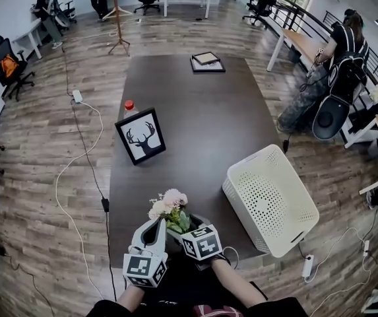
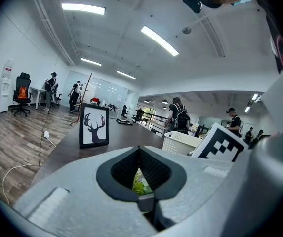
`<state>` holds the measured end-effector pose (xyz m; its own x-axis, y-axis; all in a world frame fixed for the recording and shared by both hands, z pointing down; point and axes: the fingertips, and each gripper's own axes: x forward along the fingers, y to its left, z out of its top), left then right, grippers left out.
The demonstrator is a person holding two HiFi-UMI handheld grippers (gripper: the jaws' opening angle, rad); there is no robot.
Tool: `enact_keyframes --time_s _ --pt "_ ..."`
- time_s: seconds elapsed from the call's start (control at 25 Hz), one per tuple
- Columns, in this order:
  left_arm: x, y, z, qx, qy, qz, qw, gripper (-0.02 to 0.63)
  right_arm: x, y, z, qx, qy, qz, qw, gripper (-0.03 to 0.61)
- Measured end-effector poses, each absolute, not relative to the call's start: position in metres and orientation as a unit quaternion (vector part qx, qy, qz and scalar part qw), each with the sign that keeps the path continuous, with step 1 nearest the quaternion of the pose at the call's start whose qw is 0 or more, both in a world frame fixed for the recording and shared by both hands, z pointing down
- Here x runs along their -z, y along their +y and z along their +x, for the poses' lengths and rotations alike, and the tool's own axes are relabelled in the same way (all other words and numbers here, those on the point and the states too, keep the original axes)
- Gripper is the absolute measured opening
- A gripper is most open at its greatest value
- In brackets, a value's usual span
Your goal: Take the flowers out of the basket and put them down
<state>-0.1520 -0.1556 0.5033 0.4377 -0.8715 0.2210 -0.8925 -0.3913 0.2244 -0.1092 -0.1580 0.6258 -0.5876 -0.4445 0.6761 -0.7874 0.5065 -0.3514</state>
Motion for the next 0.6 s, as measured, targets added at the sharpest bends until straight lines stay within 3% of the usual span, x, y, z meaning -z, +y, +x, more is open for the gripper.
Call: enact_keyframes --time_s 0.6 --pt "-0.501 -0.152 -0.15 -0.031 -0.529 0.835 0.152 0.009 -0.543 -0.163 -0.082 -0.298 -0.859 0.398 0.125 0.423"
